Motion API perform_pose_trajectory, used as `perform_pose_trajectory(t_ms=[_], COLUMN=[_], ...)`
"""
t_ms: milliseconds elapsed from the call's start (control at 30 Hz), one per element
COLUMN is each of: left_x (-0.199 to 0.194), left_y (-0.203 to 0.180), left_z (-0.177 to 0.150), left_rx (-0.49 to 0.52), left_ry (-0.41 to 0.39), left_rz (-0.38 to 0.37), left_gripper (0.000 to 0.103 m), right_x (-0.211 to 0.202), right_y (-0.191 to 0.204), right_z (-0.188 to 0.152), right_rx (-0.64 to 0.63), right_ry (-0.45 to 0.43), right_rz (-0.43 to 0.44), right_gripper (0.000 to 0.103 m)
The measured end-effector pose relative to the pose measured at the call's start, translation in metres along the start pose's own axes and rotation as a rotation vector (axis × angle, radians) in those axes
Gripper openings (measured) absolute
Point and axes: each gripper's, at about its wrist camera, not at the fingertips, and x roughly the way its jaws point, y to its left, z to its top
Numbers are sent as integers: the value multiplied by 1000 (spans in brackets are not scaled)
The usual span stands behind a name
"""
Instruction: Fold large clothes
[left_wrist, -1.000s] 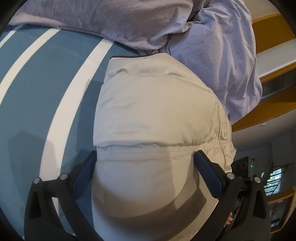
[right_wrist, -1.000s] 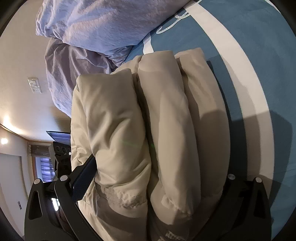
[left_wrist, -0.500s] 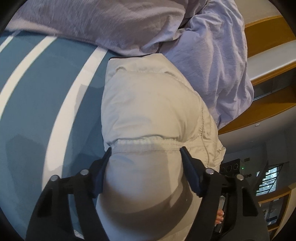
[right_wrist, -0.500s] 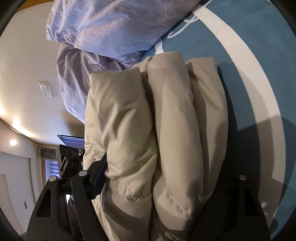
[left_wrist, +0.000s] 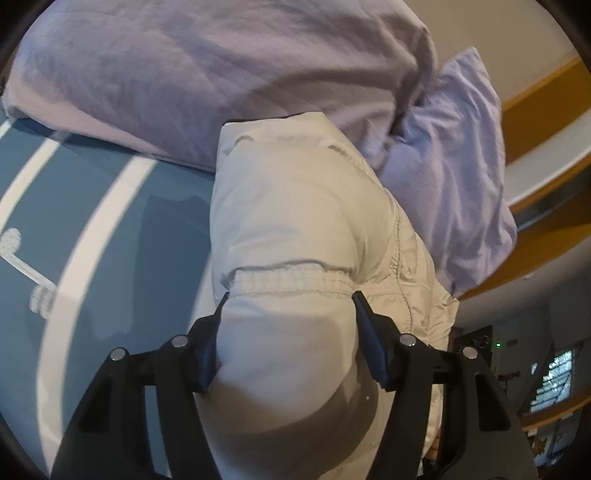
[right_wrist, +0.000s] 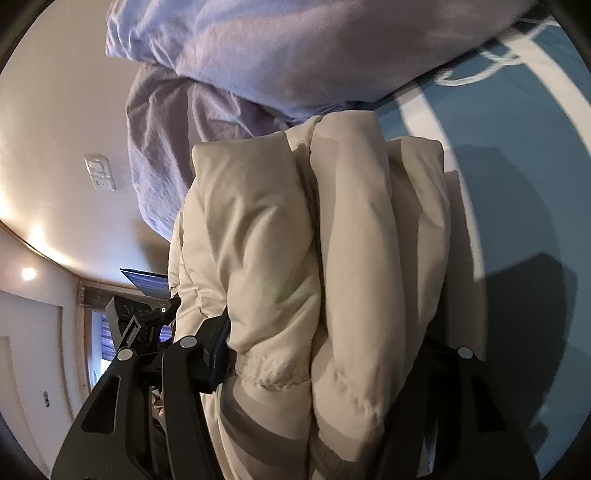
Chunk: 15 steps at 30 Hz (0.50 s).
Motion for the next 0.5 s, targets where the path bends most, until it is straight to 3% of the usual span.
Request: perform_pose_trajectory(t_ms=[167,367,500], left_x=[7,14,14], left_y=[14,3,3], left_z=[0,0,-1], left_rx=[-3,44,57], left_ry=[-4,-17,-24], left_rz=[53,108,136], left_gripper=[63,67,69], right_x=[10,2,5], right_y=[-4,-9,-1], right_z=[-1,-5,-4], right_rx=[26,53,51], right_ry=[5,-9,-25], right_rz=[-46,-105,-133], right_gripper=[59,70,72])
